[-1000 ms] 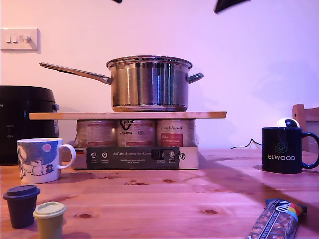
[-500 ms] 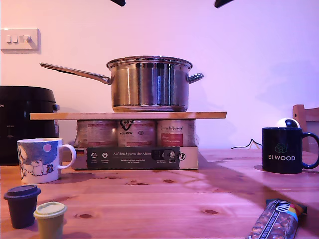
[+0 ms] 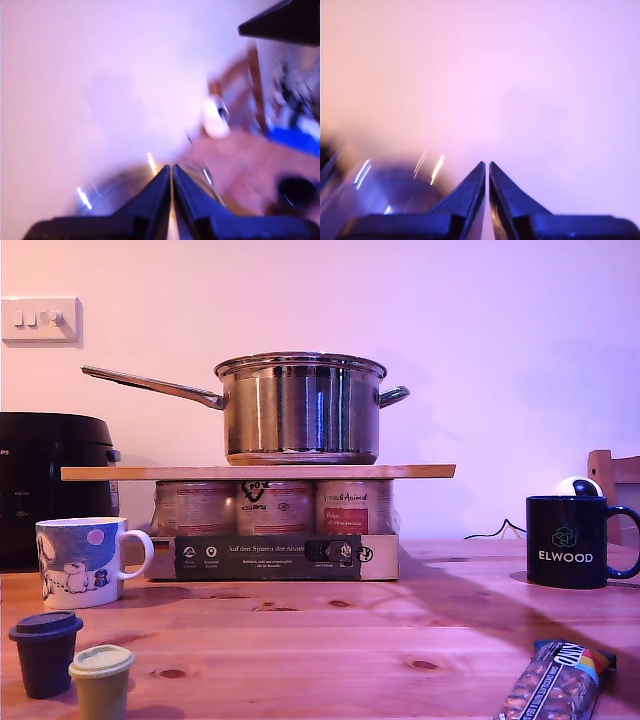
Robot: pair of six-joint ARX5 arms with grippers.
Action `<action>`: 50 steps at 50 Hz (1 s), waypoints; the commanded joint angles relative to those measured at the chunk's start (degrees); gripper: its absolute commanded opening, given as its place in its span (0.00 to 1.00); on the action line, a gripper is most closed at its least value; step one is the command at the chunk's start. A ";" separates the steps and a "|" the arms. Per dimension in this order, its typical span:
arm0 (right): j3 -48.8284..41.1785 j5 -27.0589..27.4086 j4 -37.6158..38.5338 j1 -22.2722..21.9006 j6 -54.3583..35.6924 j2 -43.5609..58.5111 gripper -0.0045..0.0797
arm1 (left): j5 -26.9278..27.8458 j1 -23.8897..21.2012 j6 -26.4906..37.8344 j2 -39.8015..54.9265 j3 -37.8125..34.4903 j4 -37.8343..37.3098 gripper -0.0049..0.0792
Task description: Pick up the large pot with both hands and place it on the shelf behind you
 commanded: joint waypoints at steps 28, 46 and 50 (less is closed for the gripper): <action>-18.53 0.61 16.39 0.02 -2.97 -0.90 0.04 | -0.09 0.72 3.65 5.86 -0.48 -2.60 0.04; -32.74 0.37 23.34 0.81 -2.78 -6.16 0.04 | 1.05 1.64 4.79 8.81 -0.52 -9.11 0.04; -36.94 0.28 25.22 0.81 -2.71 -7.91 0.04 | 1.62 1.64 4.85 9.57 -0.55 -10.12 0.04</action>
